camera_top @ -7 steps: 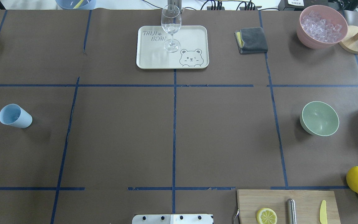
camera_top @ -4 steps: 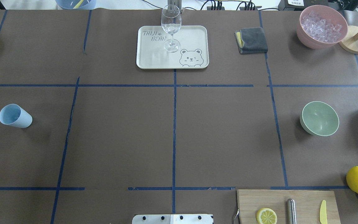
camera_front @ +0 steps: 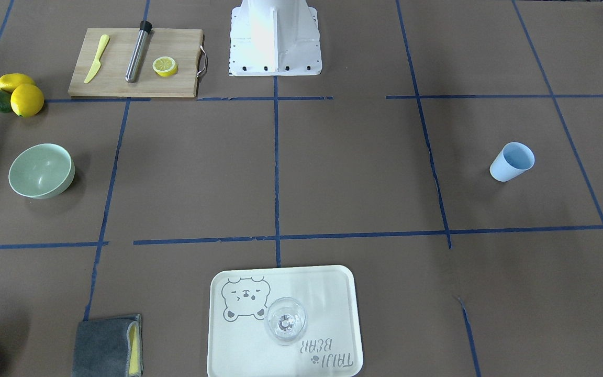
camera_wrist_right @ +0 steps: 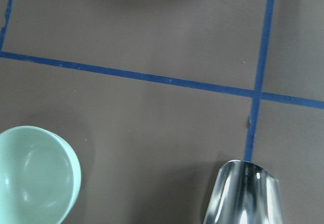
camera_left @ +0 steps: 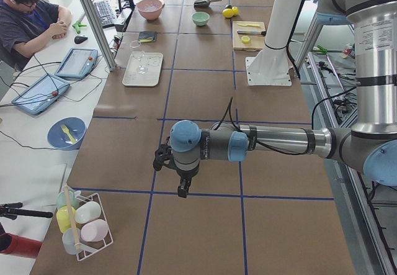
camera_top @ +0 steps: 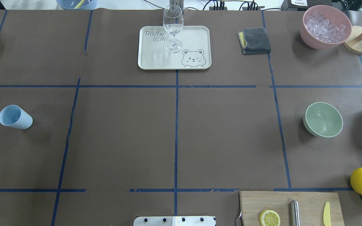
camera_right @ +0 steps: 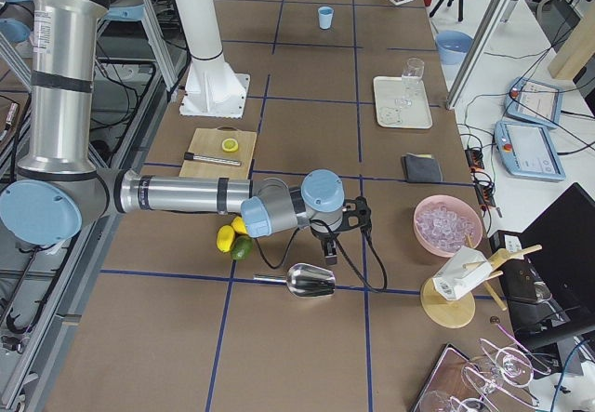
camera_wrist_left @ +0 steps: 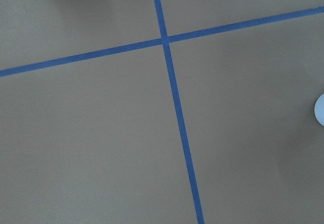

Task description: Pour ice into bowl

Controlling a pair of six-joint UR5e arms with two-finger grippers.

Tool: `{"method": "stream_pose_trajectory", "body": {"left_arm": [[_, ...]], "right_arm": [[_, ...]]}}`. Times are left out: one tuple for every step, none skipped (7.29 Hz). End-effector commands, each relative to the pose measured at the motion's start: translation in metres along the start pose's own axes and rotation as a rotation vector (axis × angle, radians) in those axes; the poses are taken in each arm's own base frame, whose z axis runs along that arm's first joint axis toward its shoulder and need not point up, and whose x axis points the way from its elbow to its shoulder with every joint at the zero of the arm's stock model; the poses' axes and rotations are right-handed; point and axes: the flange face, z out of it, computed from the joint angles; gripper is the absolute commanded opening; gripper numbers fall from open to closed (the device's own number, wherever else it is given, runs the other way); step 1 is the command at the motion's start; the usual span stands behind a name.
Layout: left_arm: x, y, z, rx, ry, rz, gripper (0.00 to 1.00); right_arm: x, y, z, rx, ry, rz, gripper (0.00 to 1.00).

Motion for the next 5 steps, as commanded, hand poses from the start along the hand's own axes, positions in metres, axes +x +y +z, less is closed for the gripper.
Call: {"method": "stream_pose_trajectory", "body": {"left_arm": [[0.001,-0.002,-0.001,0.002,0.0,0.002,1.0],[0.001,-0.002,-0.002,0.004,-0.001,0.004,1.0],[0.001,-0.003,-0.001,0.004,-0.001,0.004,1.0],[0.002,-0.003,-0.002,0.005,-0.001,0.005,1.0],[0.002,-0.003,-0.002,0.005,-0.001,0.005,1.0]], "right_arm": [[-0.087,-0.014,0.026,-0.026,0.002,0.026,1.0],[-0.136,-0.013,0.049,-0.04,0.044,0.041,1.0],[-0.165,-0.015,0.072,-0.042,0.081,0.07,1.0],[-0.162,-0.012,0.082,-0.059,0.091,0.095,0.98],[-0.153,-0.01,0.091,-0.076,0.103,0.113,0.92]]}}
